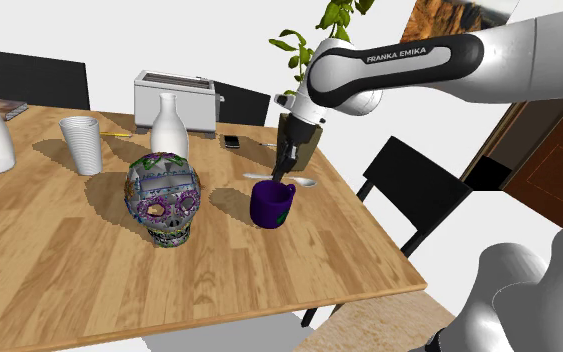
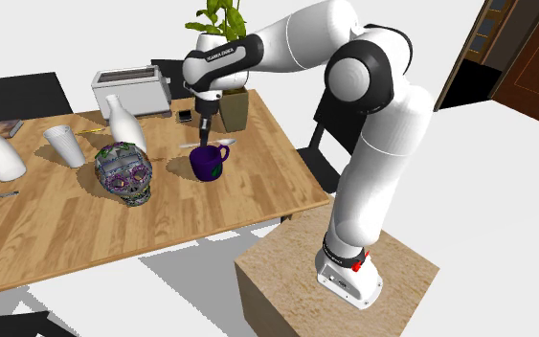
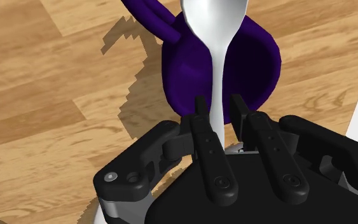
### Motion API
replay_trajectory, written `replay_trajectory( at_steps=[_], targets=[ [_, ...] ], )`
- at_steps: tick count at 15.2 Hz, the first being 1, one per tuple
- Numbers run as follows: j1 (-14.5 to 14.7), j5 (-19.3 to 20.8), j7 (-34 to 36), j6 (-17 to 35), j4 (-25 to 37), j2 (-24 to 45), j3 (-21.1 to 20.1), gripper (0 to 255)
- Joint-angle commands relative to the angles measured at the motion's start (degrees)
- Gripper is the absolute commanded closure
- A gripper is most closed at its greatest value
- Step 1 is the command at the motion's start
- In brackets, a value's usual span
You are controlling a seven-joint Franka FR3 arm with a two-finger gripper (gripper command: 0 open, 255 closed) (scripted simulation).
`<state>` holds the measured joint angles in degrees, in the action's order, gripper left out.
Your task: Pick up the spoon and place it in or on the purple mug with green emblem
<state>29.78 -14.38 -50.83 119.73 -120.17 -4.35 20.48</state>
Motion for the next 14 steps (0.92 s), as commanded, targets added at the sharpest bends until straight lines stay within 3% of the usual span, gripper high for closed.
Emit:
replay_trajectory(
  at_steps=[1,12,13,14],
  targets=[
    [-0.1,-0.4,-0.7,1.4,-1.1,0.4,0.1,255],
    [0.0,-1.0,-1.5,3.3,-2.4,1.2,0.2,255],
    [0.0,-1.0,-1.5,3.3,-2.4,1.2,0.2,0],
    [0.0,-1.0,-1.5,3.3,-2.4,1.2,0.2,0]
  ],
)
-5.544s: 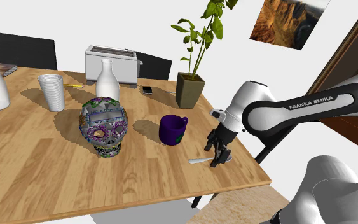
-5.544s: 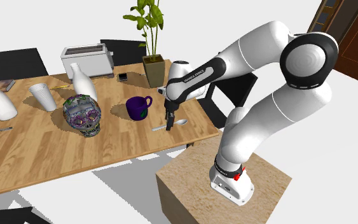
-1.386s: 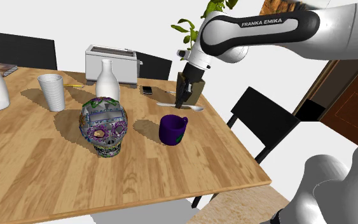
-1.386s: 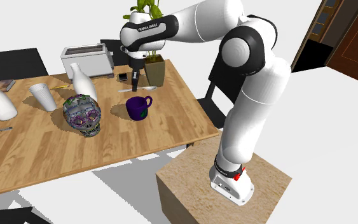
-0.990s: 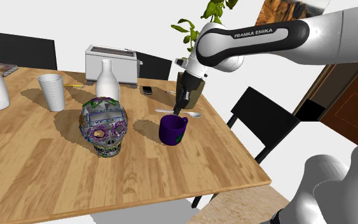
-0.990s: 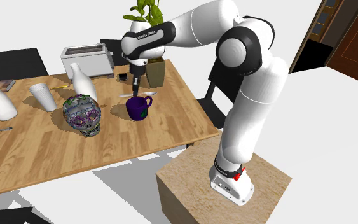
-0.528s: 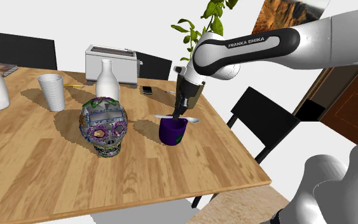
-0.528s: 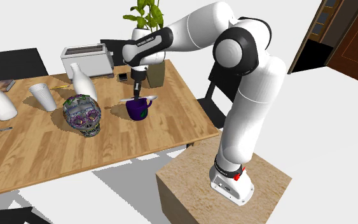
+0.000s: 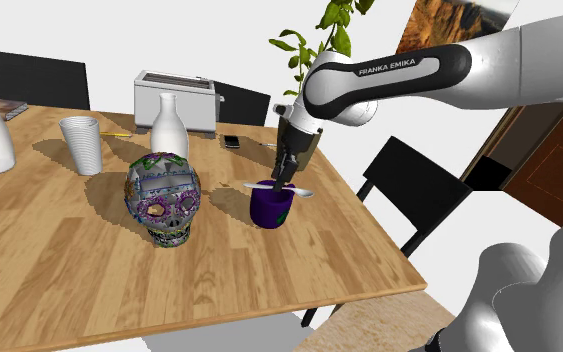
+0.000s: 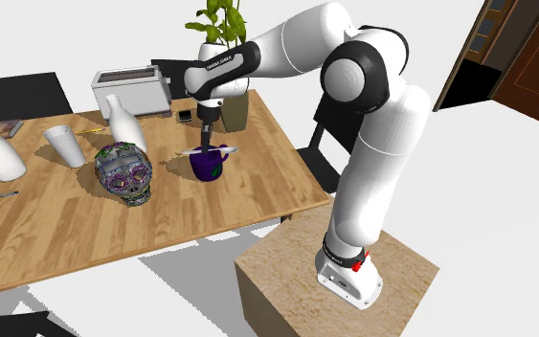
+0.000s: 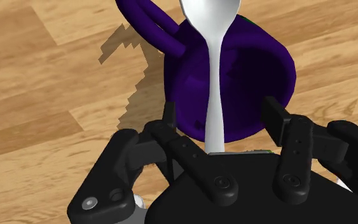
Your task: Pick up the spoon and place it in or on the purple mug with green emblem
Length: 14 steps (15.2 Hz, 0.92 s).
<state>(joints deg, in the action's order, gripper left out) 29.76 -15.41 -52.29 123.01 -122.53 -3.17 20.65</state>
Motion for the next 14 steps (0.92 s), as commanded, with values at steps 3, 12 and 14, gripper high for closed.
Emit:
replay_trajectory(
  at_steps=[3,12,14],
  targets=[
    [0.0,0.0,0.0,0.0,0.0,0.0,0.0,0],
    [-0.7,2.1,1.4,-6.8,4.1,-2.9,0.5,0],
    [-0.7,2.1,1.4,-6.8,4.1,-2.9,0.5,0]
  ],
)
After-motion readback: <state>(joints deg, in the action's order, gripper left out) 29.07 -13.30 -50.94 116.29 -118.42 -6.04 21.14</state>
